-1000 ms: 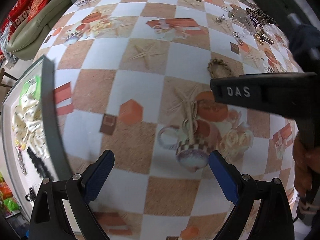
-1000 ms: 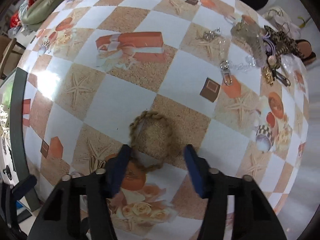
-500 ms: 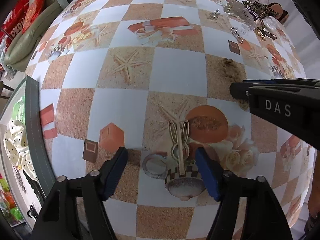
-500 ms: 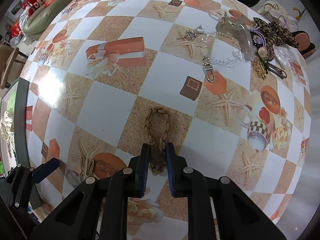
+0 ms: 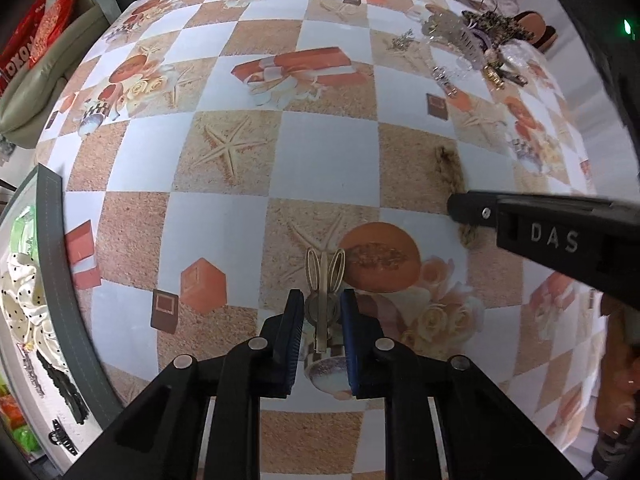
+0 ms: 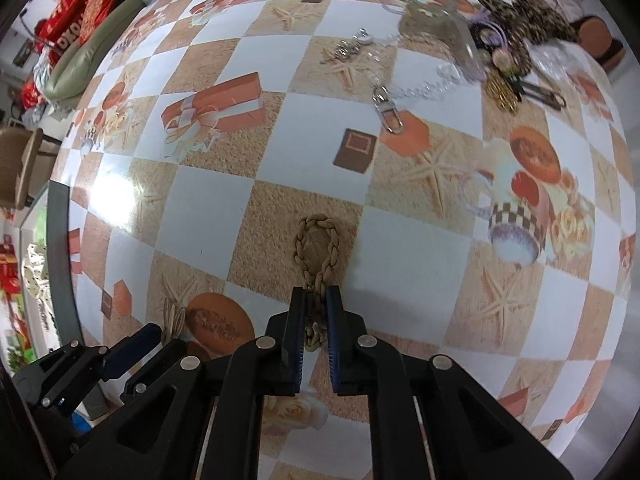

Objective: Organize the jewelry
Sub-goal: 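Carry the braided hair tie and beige clip into the tray and open both tools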

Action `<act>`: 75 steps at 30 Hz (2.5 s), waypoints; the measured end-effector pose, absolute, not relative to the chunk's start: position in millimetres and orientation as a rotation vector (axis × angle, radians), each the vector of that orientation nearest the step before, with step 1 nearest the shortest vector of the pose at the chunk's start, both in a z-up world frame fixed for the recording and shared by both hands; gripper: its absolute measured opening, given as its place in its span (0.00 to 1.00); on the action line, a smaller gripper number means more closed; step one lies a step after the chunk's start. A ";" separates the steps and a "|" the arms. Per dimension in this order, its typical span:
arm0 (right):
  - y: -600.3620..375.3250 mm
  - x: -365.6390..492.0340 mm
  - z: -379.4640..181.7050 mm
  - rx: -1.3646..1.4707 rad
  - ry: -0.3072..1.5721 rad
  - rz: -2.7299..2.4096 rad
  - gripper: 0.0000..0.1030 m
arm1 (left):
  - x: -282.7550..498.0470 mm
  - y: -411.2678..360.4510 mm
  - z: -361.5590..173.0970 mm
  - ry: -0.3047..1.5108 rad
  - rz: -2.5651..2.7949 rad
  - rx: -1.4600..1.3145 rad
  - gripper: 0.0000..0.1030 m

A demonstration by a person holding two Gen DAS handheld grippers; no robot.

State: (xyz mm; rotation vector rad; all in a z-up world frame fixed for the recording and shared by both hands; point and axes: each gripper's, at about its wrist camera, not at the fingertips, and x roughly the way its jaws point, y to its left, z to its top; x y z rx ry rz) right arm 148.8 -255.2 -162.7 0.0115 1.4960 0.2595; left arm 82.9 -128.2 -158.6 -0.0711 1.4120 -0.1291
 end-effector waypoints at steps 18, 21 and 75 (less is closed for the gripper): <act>-276.3 104.9 -128.3 0.173 1.512 0.294 0.10 | 46.7 -98.4 -96.9 1.370 -0.152 -0.136 0.23; -275.7 99.5 -119.9 0.188 1.509 0.300 0.10 | 39.0 -92.3 -89.6 1.368 -0.145 -0.125 0.23; -21.1 -10.4 -68.0 -0.007 1.486 0.530 0.10 | -86.0 162.8 -77.9 1.334 0.072 -0.234 0.23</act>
